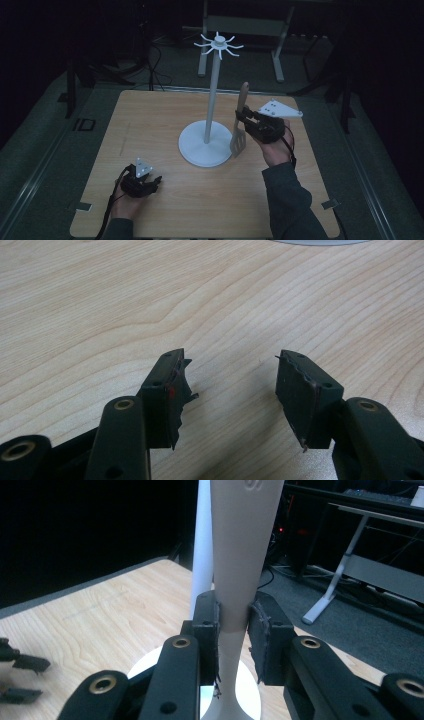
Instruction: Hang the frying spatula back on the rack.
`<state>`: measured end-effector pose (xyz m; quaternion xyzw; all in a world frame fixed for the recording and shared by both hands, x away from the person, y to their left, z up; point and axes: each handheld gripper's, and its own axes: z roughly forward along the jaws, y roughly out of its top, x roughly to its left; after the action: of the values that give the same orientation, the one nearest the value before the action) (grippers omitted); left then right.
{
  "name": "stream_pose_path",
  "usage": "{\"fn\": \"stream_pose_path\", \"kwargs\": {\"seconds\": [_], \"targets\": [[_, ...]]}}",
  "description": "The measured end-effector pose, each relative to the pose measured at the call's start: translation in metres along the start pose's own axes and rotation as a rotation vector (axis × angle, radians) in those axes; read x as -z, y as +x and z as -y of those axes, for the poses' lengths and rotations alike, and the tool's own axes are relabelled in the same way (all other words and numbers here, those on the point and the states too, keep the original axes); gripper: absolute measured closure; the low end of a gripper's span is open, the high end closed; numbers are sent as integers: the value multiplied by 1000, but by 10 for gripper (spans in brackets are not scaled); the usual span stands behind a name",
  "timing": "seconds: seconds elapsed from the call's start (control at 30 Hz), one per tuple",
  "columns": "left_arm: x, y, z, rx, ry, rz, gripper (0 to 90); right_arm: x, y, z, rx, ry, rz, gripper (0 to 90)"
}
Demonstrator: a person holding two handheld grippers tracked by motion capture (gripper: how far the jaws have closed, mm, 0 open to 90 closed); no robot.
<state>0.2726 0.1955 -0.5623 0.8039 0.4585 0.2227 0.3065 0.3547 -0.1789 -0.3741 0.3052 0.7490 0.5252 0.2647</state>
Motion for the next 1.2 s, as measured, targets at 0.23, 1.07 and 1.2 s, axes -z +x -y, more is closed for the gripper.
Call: {"fn": "stream_pose_path", "kwargs": {"seconds": [0.23,1.07,1.2], "targets": [[0,1,0,2,-2,-1,461,-1,-4,-10,-10,-14,12,749],[1,2,0,7,-5,-4,461,-7,-9,-47,-20,-20,23,748],[1,2,0,6,-4,-3,461,-8,-8,-51,-21,-22,15,748]]}}
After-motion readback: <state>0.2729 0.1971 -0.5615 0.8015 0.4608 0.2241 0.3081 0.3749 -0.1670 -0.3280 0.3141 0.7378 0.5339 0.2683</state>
